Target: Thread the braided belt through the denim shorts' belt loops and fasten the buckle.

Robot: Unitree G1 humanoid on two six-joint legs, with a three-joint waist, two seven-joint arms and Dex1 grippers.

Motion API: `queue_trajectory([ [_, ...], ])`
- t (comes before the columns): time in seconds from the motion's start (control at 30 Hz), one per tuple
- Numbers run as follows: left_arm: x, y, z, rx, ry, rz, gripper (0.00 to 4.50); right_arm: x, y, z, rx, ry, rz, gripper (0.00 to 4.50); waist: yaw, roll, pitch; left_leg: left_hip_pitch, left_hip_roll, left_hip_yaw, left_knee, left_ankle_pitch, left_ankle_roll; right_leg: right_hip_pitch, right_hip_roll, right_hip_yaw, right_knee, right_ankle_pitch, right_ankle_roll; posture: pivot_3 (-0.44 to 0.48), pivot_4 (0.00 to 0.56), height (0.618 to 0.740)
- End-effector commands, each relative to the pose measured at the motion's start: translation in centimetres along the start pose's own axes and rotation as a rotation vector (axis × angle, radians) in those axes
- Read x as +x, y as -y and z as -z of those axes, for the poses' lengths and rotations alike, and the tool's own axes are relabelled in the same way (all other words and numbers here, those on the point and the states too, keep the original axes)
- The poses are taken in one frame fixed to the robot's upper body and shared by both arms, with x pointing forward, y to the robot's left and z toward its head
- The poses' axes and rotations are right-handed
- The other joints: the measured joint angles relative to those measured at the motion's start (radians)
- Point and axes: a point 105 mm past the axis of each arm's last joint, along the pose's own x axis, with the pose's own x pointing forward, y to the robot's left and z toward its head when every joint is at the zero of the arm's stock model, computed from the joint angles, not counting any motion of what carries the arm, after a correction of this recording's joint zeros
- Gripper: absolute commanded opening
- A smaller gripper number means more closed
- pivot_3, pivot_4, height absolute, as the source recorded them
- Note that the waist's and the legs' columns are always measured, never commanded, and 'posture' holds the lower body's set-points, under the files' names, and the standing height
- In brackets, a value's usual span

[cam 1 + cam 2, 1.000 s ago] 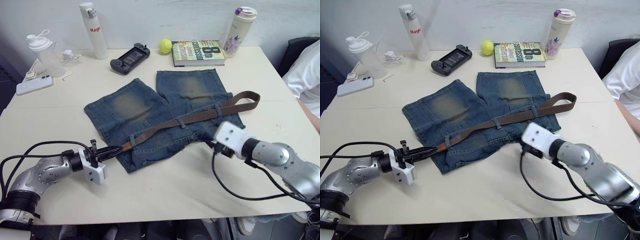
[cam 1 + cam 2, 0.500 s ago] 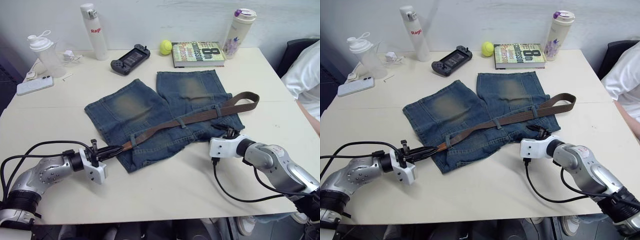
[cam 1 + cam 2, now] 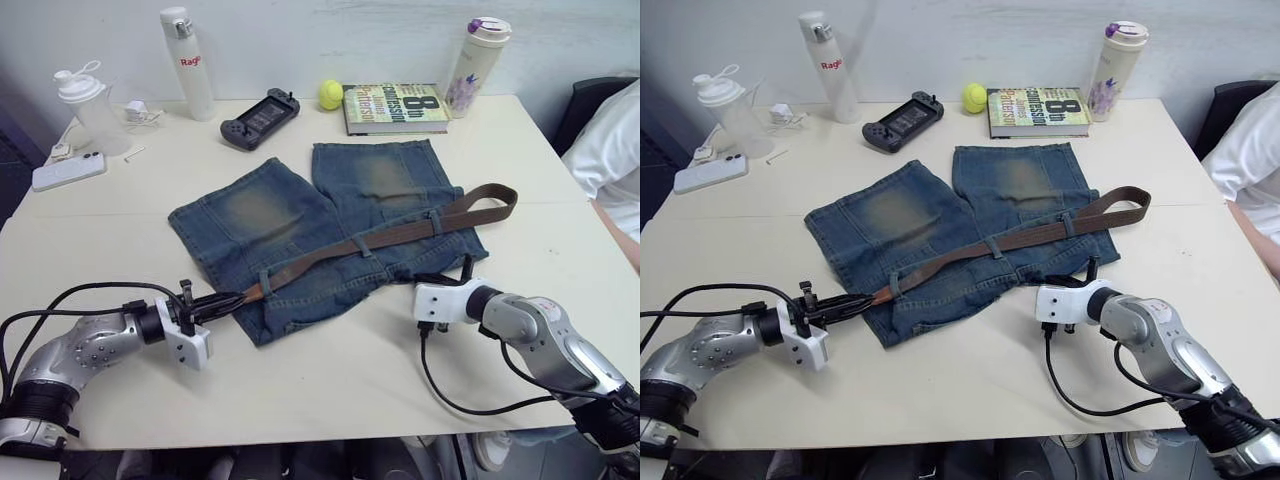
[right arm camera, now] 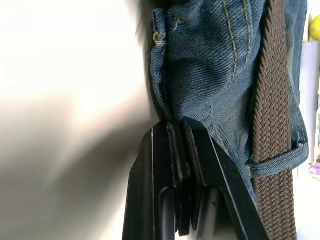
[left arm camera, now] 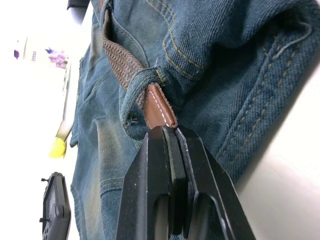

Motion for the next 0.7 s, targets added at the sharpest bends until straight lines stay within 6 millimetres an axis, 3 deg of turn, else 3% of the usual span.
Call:
queue_trajectory([
  [0.03, -4.1, 1.8, 1.4, 0.008, -0.077, 0.118, 0.0, 0.3, -0.9, -1.1, 0.015, 0.028, -0.033, 0.03, -0.007, 0.0, 0.0, 0.0, 0.0, 0.0, 0.0, 0.0, 0.0, 0.0, 0.0, 0.0, 0.0, 0.0, 0.0, 0.0, 0.15, 0.74],
  [0.13, -8.6, 3.3, 4.0, 0.004, -0.246, 0.245, 0.0, 0.6, -1.1, -1.4, 0.028, 0.031, -0.03, 0.03, -0.011, 0.0, 0.0, 0.002, 0.002, 0.001, -0.001, -0.001, -0.002, 0.0, 0.0, -0.006, 0.0, 0.0, 0.0, 0.0, 0.15, 0.74],
  [0.3, -14.8, 2.9, 7.4, 0.074, -0.511, 0.334, 0.0, 0.9, -1.1, -1.9, 0.052, 0.035, -0.018, 0.03, -0.009, -0.006, -0.002, 0.006, 0.002, 0.003, -0.003, -0.002, -0.002, 0.001, -0.001, -0.008, 0.001, 0.0, 0.0, 0.0, 0.15, 0.74],
  [0.7, -23.4, 3.8, 10.3, 0.313, -0.813, 0.578, 0.0, 1.3, -0.6, -2.5, 0.062, 0.043, -0.001, 0.03, -0.009, -0.011, -0.005, 0.014, 0.004, 0.013, -0.009, -0.004, -0.003, -0.001, -0.004, -0.007, 0.006, 0.0, 0.0, 0.0, 0.15, 0.74],
])
